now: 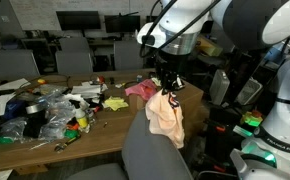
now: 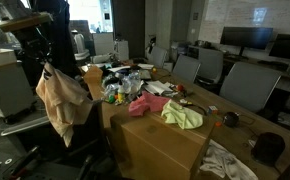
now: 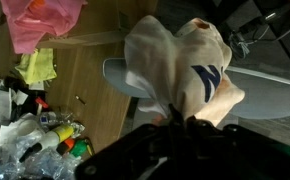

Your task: Pick the clothes on the box and put them on the back rest of the chair

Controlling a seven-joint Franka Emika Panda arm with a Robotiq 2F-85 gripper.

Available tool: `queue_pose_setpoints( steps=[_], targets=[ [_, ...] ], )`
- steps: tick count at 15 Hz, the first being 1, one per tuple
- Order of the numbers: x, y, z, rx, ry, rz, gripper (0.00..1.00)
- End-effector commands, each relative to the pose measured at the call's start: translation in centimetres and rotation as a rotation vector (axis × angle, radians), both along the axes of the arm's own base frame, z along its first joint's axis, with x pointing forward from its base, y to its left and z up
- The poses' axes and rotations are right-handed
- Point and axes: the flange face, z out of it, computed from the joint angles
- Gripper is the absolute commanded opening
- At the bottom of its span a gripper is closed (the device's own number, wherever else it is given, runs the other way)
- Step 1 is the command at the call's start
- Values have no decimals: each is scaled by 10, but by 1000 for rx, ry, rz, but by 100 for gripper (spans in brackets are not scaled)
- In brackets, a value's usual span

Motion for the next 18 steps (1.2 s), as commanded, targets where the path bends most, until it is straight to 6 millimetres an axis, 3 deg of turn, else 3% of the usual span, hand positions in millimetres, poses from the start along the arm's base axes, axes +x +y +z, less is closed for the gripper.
queue_pose_setpoints(
  steps=[1, 4, 8, 14, 18],
  targets=[
    [19, 29, 5, 78, 18, 41, 1],
    [30, 45, -7, 103, 57, 48, 1],
    [50, 51, -36, 116, 136, 20, 1],
    [82, 26, -90, 130, 266, -94, 1],
    [100, -1, -108, 234, 341, -157, 1]
  ],
)
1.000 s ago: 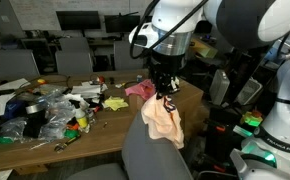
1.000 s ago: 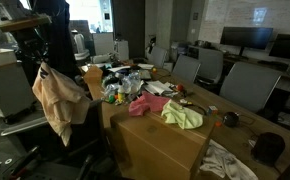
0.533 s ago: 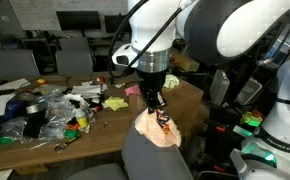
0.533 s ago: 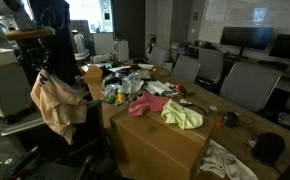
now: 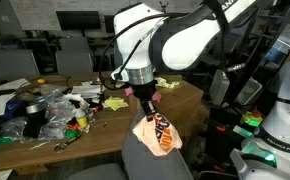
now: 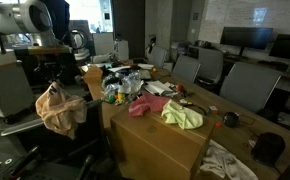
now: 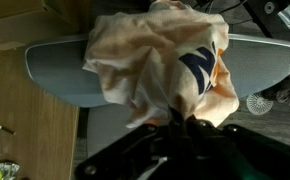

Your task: Pick the clothes on the box and put them on the back rest of the chair

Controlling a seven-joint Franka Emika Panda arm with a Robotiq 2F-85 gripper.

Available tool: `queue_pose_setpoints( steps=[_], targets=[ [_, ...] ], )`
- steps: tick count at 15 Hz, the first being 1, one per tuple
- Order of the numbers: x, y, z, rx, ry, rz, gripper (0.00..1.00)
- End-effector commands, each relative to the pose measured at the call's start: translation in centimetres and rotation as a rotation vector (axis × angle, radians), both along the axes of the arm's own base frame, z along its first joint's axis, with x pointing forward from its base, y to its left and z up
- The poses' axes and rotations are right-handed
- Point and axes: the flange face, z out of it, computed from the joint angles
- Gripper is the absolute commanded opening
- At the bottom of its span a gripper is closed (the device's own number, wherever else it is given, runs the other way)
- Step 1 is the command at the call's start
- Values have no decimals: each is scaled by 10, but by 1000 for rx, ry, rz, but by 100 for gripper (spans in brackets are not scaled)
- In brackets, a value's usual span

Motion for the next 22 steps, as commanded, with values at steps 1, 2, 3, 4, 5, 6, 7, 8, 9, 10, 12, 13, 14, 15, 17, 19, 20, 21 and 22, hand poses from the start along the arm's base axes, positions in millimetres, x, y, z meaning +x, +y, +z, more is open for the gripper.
queue_pose_setpoints(
  steps=[1, 2, 3, 4, 5, 6, 7, 8, 9, 10, 12, 13, 14, 15, 17, 19, 20, 21, 22],
  targets=[
    [21, -15, -5, 122, 71, -29, 1],
    [23, -19, -8, 150, 88, -38, 1],
    [25, -20, -11, 175, 103, -42, 1],
    [26, -22, -13, 192, 116, -47, 1],
    [26, -23, -16, 204, 128, -51, 1],
    [27, -23, -18, 210, 137, -55, 1],
    [27, -24, -21, 209, 140, -65, 4],
    [27, -25, -21, 208, 144, -72, 25],
    [27, -26, -22, 208, 141, -83, 31],
    [28, -27, -22, 212, 144, -88, 37],
    [29, -31, -22, 216, 143, -103, 51],
    [29, -33, -21, 218, 141, -113, 60],
    [30, -36, -20, 217, 137, -123, 67],
    [30, -39, -19, 217, 136, -129, 76],
    [29, -47, -14, 219, 124, -155, 91],
    [29, -58, -9, 226, 108, -186, 100],
    [29, -64, -6, 229, 103, -200, 100],
    [30, -72, -2, 239, 91, -218, 100],
    [31, -81, 3, 252, 83, -235, 100]
  ],
)
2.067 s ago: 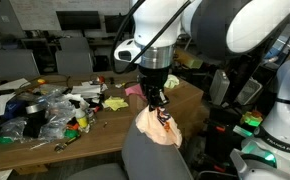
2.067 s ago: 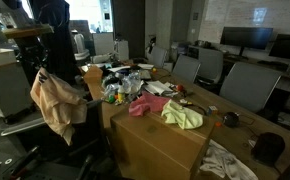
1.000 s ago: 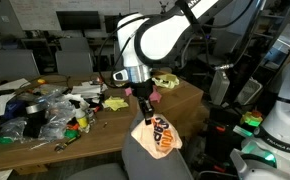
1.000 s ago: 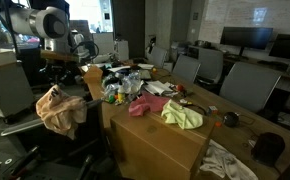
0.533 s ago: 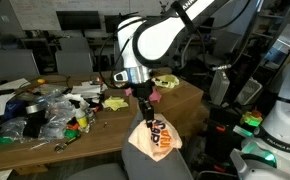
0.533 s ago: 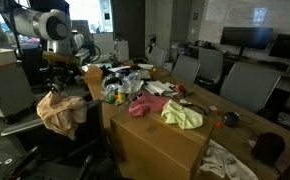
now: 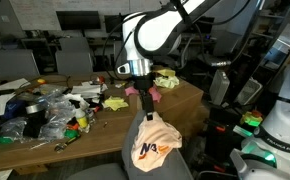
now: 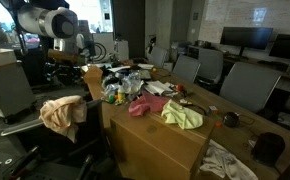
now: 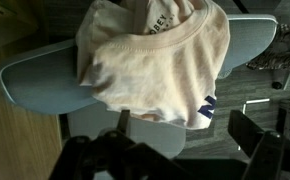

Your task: Pick the clothes on the box and put them on the back rest of the chair

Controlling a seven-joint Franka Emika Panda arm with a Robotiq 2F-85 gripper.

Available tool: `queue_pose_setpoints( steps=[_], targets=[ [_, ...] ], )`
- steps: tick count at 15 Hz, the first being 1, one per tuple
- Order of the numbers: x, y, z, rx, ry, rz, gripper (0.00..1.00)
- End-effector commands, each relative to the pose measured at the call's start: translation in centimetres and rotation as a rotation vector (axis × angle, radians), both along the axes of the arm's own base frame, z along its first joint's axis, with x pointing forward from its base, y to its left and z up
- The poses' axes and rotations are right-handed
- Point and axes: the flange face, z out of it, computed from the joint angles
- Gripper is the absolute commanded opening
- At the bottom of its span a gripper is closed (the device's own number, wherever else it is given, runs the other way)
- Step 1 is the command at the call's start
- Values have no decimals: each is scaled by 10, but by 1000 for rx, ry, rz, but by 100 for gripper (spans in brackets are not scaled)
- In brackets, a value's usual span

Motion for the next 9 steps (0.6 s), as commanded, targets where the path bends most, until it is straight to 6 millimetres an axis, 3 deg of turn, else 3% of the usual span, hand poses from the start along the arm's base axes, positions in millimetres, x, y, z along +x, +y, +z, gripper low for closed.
queue_pose_setpoints(
  steps=[1, 4, 9],
  targets=[
    [-2, -29, 26, 43, -36, -89, 100],
    [9, -71, 51, 47, -131, -221, 100],
    [29, -161, 93, -1, -293, -426, 100]
  ],
)
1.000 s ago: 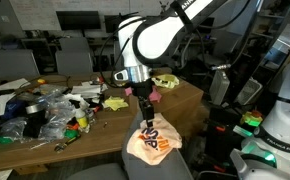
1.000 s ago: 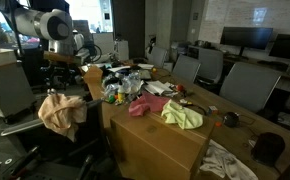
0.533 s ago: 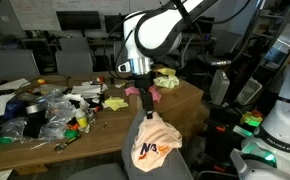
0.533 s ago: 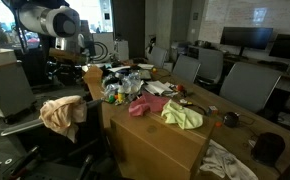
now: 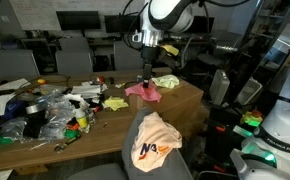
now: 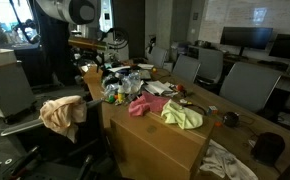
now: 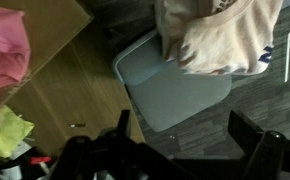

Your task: Pick the clothes on the box and put them on the back rest of the chair

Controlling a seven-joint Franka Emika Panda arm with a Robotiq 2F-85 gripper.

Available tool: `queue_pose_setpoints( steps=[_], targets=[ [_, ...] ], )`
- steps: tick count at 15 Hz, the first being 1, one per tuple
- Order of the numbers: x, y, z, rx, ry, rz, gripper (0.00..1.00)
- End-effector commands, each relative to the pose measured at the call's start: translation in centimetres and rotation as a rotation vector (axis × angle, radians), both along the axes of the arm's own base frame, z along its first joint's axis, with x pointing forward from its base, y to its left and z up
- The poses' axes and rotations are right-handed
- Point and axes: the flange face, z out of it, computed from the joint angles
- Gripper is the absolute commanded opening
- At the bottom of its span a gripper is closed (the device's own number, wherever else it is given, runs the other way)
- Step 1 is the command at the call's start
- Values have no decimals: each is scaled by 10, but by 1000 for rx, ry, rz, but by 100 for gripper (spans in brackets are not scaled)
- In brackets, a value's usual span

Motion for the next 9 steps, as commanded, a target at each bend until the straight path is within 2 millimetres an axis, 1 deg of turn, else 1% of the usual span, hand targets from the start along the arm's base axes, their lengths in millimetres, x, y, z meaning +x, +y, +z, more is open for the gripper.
queue_pose_setpoints(
  steps=[1, 4, 7, 9],
  targets=[
    [5, -56, 29, -34, -114, -161, 100],
    [15, -103, 34, -78, -195, -299, 100],
    [25, -138, 31, -130, -274, -437, 100],
    [33, -160, 24, -172, -322, -521, 100]
  ],
)
